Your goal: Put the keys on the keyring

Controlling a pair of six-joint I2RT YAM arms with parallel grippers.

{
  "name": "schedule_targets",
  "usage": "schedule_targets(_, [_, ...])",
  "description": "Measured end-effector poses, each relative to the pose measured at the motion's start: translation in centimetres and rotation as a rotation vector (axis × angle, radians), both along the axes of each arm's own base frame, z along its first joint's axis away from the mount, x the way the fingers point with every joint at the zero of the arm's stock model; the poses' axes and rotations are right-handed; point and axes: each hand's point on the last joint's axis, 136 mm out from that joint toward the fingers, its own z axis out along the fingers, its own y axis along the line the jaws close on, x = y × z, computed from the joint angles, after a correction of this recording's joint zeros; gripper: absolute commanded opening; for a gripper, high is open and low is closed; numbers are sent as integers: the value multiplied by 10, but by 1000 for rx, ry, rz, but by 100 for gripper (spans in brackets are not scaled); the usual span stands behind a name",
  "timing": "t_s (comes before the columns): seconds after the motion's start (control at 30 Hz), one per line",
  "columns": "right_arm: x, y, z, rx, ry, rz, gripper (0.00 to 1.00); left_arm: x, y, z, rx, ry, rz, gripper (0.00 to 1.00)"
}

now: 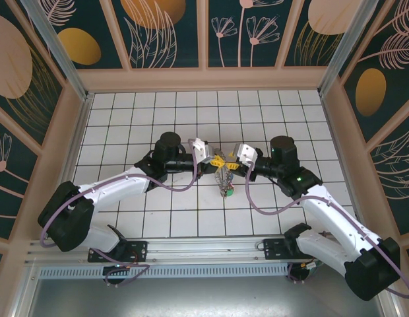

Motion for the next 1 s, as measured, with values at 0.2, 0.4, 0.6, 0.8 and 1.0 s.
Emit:
schedule_targets(0.2, [0, 0, -1, -1, -3, 1, 32, 0, 0, -1, 6, 5, 2, 0])
schedule_targets(0.4, [1, 2, -7, -5, 14, 12, 22, 0, 1, -4, 14, 12, 5, 0])
schedule_targets(0.6, [0, 7, -15, -7, 46, 41, 13, 3, 2, -8, 29, 19, 21, 0])
schedule_targets(0.8, [0, 8, -17, -6, 55, 49, 0, 5, 3, -9, 35, 22, 32, 0])
schedule_targets(1.0, [0, 8, -17, -10, 60, 46, 0, 6, 3, -10, 39, 17, 38, 3])
